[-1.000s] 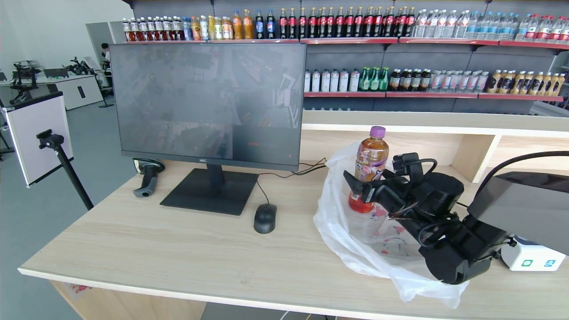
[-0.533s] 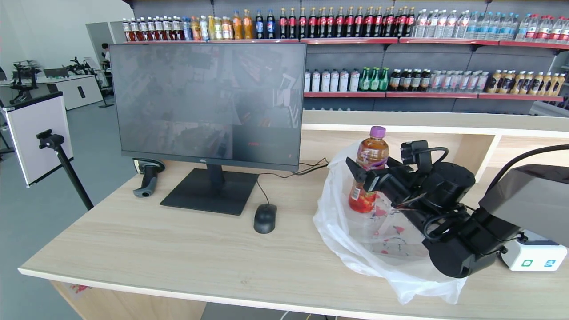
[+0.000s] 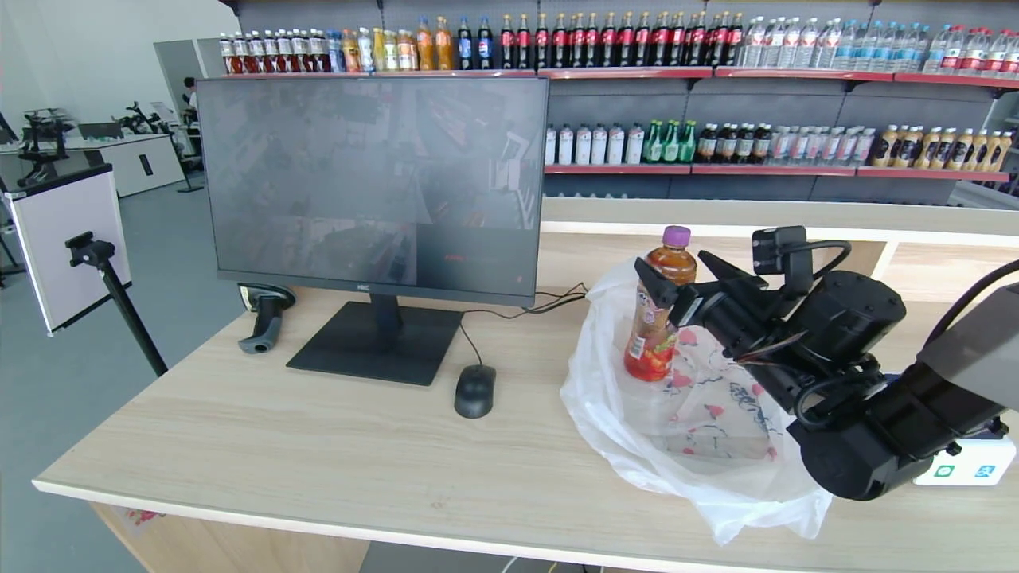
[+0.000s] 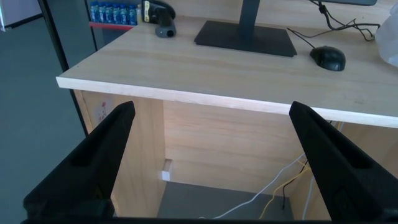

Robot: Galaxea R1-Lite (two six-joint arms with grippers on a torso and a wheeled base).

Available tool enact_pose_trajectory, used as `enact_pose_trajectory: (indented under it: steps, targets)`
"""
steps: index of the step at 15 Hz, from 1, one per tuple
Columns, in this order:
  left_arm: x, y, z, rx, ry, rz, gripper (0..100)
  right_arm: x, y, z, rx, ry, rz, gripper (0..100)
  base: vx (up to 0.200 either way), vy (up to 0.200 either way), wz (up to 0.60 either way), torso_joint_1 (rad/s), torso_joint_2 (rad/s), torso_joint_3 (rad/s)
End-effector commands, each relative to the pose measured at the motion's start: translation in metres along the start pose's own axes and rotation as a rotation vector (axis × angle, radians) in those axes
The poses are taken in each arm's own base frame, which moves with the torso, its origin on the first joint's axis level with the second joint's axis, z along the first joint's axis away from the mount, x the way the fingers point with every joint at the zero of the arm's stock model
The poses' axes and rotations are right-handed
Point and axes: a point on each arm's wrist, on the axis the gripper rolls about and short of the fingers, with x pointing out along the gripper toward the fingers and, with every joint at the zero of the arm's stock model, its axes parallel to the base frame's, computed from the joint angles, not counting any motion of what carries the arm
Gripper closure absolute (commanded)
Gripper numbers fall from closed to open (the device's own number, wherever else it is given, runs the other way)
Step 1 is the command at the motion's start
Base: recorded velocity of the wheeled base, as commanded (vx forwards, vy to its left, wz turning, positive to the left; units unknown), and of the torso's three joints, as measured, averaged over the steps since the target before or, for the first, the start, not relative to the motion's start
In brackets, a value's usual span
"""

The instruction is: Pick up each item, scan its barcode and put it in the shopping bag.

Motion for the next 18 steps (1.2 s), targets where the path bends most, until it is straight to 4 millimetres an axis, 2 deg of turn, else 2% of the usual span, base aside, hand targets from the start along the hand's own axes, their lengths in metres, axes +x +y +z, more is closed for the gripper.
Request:
enact_pose_trajectory:
  steps: [1,5,6,17,18]
  targets:
    - [0.000,0.000,0.000,0.000,-0.001,0.000,0,-0.010,0.007,0.017,0.003,-0.026,0.016,0,0.000,0.000,0.00,0.000,0.00,0.000]
    - [0.000,0.000,0.000,0.001,-0.002,0.000,0,-0.034,0.029,0.028,0.020,-0.005,0.072,0,0.000,0.000,0.00,0.000,0.00,0.000]
    - [0.000,0.000,0.000,0.001,-0.002,-0.002,0,-0.040,0.033,0.029,0.021,0.003,0.076,0,-0.200,0.000,0.00,-0.002,0.01,0.002]
    - [0.000,0.000,0.000,0.000,-0.002,0.000,0,-0.065,0.036,0.035,0.021,0.035,0.071,0,-0.200,0.000,0.00,0.001,0.00,0.002]
    - [0.000,0.000,0.000,0.000,-0.002,0.000,0,-0.069,0.035,0.035,0.016,0.043,0.052,0,0.000,0.000,0.00,0.000,0.00,0.000]
